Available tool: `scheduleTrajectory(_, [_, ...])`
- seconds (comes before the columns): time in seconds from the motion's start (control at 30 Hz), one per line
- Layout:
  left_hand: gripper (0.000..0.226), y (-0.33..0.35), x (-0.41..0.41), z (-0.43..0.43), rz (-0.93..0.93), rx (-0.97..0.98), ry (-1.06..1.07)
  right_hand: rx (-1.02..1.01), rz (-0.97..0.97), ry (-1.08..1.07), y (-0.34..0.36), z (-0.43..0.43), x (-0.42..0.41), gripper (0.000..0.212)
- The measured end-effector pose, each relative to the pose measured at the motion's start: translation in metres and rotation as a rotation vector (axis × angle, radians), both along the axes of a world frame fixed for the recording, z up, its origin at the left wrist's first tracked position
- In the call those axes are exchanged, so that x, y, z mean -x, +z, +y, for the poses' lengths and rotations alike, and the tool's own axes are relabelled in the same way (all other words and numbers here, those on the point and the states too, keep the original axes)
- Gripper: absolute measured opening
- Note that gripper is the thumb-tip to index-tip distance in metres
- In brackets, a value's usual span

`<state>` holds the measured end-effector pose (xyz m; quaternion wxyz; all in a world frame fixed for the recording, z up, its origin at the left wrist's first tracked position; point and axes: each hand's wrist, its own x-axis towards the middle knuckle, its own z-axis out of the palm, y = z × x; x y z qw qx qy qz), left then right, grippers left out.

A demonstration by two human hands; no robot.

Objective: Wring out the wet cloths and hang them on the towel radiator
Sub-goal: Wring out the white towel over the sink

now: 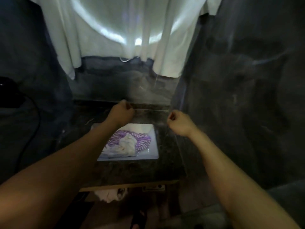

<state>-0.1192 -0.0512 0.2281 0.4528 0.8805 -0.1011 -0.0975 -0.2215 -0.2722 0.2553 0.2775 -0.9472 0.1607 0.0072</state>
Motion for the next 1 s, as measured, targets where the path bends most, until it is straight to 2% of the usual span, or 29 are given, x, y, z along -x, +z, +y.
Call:
scheduleTrajectory(0.17, [0.017, -0.070, -0.030, 0.006, 0.180, -0.207, 0.106, -0.183, 0.163, 0.074, -0.092, -0.004, -0.065, 0.012])
scheduleTrajectory(0.3, [0.026, -0.113, -0.038, 0.027, 0.318, -0.371, 0.146, -0.244, 0.323, 0.112, -0.158, 0.004, -0.096, 0.015])
scheduleTrajectory(0.47, [0.037, -0.144, -0.044, 0.046, 0.427, -0.461, 0.268, -0.268, 0.492, 0.165, -0.216, 0.018, -0.131, 0.019])
scheduleTrajectory(0.57, [0.033, -0.162, -0.052, 0.052, 0.462, -0.452, 0.337, -0.265, 0.564, 0.179, -0.244, 0.028, -0.148, 0.020])
scheduleTrajectory(0.63, [0.030, -0.174, -0.058, 0.053, 0.474, -0.432, 0.345, -0.210, 0.582, 0.217, -0.262, 0.034, -0.160, 0.031])
scheduleTrajectory(0.73, [0.026, -0.190, -0.068, 0.051, 0.507, -0.364, 0.337, -0.145, 0.570, 0.262, -0.286, 0.046, -0.177, 0.037])
scheduleTrajectory(0.87, [0.025, -0.210, -0.074, 0.051, 0.526, -0.299, 0.350, -0.164, 0.536, 0.257, -0.315, 0.075, -0.197, 0.025])
scheduleTrajectory(1.0, [0.026, -0.214, -0.074, 0.054, 0.532, -0.285, 0.339, -0.163, 0.494, 0.219, -0.347, 0.090, -0.205, 0.039])
